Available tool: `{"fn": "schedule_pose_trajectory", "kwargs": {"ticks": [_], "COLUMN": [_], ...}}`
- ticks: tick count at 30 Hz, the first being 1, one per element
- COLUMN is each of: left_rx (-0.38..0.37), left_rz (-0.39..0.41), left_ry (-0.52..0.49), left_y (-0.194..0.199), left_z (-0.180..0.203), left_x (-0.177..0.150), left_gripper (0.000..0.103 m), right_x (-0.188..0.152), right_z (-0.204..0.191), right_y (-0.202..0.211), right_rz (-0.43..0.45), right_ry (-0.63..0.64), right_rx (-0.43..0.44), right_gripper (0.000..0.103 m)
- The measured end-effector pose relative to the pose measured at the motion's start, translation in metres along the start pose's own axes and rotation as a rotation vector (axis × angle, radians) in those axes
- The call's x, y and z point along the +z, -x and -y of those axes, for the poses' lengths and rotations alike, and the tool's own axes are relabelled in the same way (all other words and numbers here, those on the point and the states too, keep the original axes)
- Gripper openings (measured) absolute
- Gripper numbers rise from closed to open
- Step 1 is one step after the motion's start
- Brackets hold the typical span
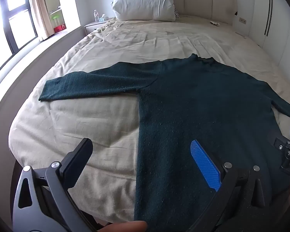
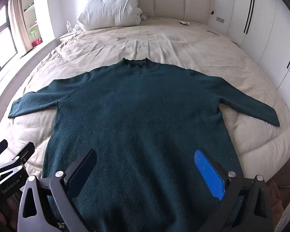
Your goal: Fold small clothes
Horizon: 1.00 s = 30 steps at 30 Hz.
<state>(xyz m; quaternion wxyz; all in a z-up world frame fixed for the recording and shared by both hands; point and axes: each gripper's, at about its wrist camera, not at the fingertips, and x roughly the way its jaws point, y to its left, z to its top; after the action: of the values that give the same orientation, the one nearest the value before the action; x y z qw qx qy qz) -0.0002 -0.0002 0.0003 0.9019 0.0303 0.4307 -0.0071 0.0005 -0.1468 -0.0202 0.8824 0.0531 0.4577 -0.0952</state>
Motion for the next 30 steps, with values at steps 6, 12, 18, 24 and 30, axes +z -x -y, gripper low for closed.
{"fn": "schedule_pose_trajectory", "kwargs": {"ticks": [6,12,18,24,30], "left_rx": [0.003,-0.001,0.001,0.002,0.007], "left_rz": [0.002,-0.001,-0.005,-0.003,-0.007], "left_ry": [-0.003,-0.002,-0.006,0.0,0.0], "left_y": [0.0007,-0.0035,-0.0077,-0.0028,-0.0033], "left_z": [0.0008,0.0009,0.002,-0.0016,-0.0008], "left_x": [0.0001,0.0005,0.0011,-0.0045,-0.0081], "left_gripper": [0.103,0.103,0.103,0.103,0.103], "right_x": [-0.0073,-0.0052,-0.0038,-0.0036,-0.0035], "right_z": [-0.0008,-0.0036,-0.0023,-0.0028,-0.0029], "right_y": [-0.0037,-0.0015,-0.0006,-0.0004,-0.0019], "right_rz": [0.005,-0.001,-0.001,-0.001,-0.001], "right_ry": [0.003,0.006,0.009,0.011,0.013], "right_rx": [0.001,-0.006,-0.007,-0.009,-0.01], "right_gripper": [0.103,0.103,0.103,0.103,0.103]}}
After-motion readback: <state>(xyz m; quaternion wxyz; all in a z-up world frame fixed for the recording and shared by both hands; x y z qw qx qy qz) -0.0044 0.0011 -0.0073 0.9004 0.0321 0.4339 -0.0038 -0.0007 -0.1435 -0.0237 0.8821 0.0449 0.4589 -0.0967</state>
